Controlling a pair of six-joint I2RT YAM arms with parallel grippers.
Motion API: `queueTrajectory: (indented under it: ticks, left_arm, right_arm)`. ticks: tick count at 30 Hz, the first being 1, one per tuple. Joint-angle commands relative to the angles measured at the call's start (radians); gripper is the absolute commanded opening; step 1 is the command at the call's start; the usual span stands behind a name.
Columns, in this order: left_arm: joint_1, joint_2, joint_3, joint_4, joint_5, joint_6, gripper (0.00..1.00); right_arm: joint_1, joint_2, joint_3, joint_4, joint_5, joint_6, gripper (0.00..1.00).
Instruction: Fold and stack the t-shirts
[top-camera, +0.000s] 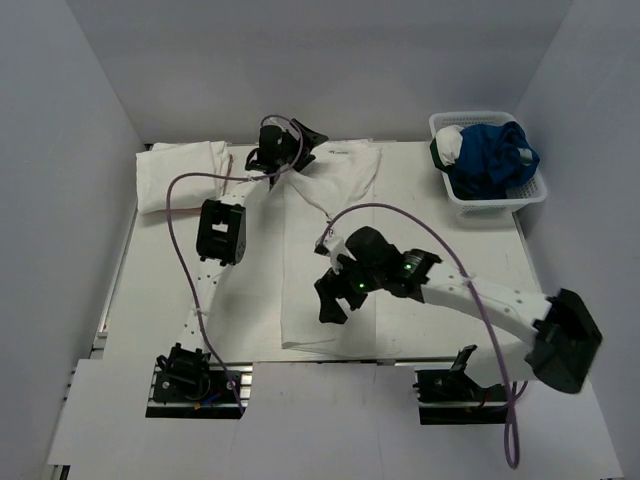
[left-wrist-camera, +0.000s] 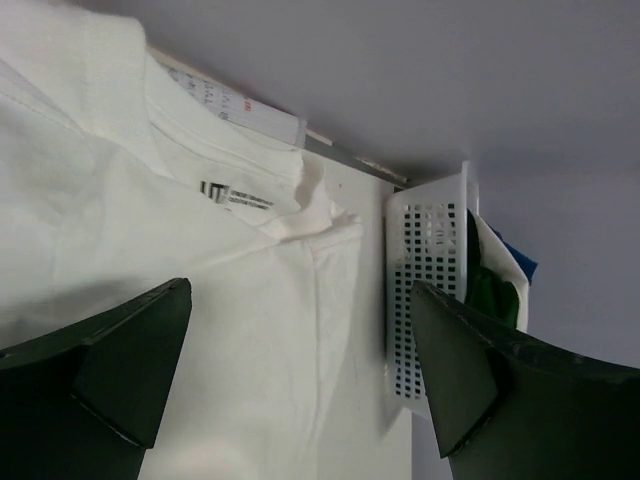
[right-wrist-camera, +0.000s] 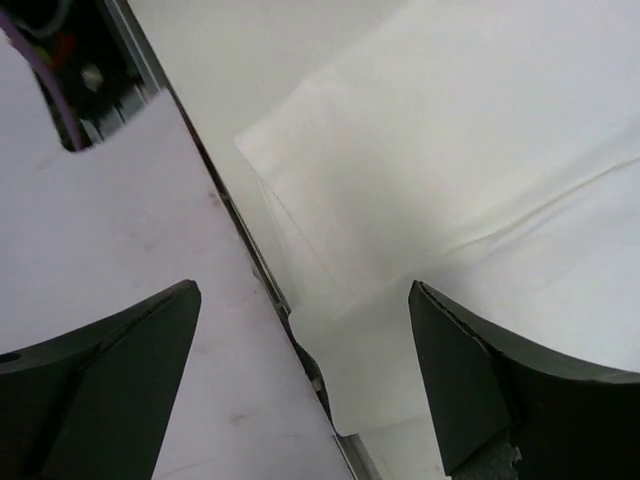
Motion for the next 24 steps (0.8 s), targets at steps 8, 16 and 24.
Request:
queueTrajectory:
  ticks: [8,16,24]
  left_arm:
    - [-0.004,-0.77,-0.266,-0.575,0.026,0.398,1.0]
    - [-0.102,-1.384,-1.319,-0.67,-0.02,0.359,1.0]
    - [-0.248,-1.655,-1.843,-0.755,0.101,0.204,0.98]
  right_arm:
    - [0.001,-0.353,-0.185,-0.012,0.184,0.112,0.9]
    - [0.004,-0.378,-0.315,-0.135,0.137,0.214,0.9]
    - [0.004,-0.339,-0.383,-0.114,0.083,0.3,0.9]
